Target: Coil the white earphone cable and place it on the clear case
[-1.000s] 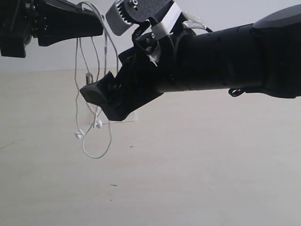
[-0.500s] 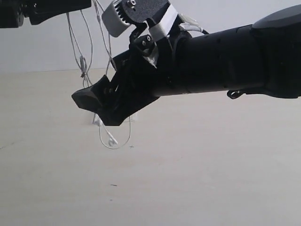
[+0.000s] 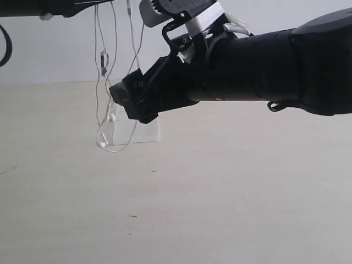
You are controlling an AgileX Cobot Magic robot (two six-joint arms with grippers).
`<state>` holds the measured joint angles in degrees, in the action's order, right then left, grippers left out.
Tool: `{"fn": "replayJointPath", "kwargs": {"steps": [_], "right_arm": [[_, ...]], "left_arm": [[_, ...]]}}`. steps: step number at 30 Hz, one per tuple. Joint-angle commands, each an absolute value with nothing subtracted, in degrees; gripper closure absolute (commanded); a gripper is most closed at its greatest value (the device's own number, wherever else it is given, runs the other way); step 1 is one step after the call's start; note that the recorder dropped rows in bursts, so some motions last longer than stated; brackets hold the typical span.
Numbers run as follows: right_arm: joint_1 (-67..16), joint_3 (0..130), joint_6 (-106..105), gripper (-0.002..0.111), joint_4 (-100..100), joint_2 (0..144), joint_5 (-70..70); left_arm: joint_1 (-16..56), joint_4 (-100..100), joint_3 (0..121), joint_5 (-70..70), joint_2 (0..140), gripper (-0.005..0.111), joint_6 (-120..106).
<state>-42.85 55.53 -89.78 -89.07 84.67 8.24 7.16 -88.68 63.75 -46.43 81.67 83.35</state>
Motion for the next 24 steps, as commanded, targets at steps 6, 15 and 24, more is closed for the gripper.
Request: {"fn": "replayJointPath", "kwargs": {"steps": [6,15,24], "right_arm": [[-42.66,55.96,-83.85,0.024,-90.1,84.87,2.75],[-42.66,55.96,-83.13,0.024,-90.5,84.87,0.0],[-42.66,59.26,-82.92,0.024,-90.5,88.48,4.24]], "left_arm": [[9.77,-86.24,63.97,-40.65,81.37,0.107,84.06],[9.8,-82.96,63.97,-38.47,81.37,0.107,84.2],[13.26,-82.53,63.97,-32.2,81.37,0.107,83.61]]}}
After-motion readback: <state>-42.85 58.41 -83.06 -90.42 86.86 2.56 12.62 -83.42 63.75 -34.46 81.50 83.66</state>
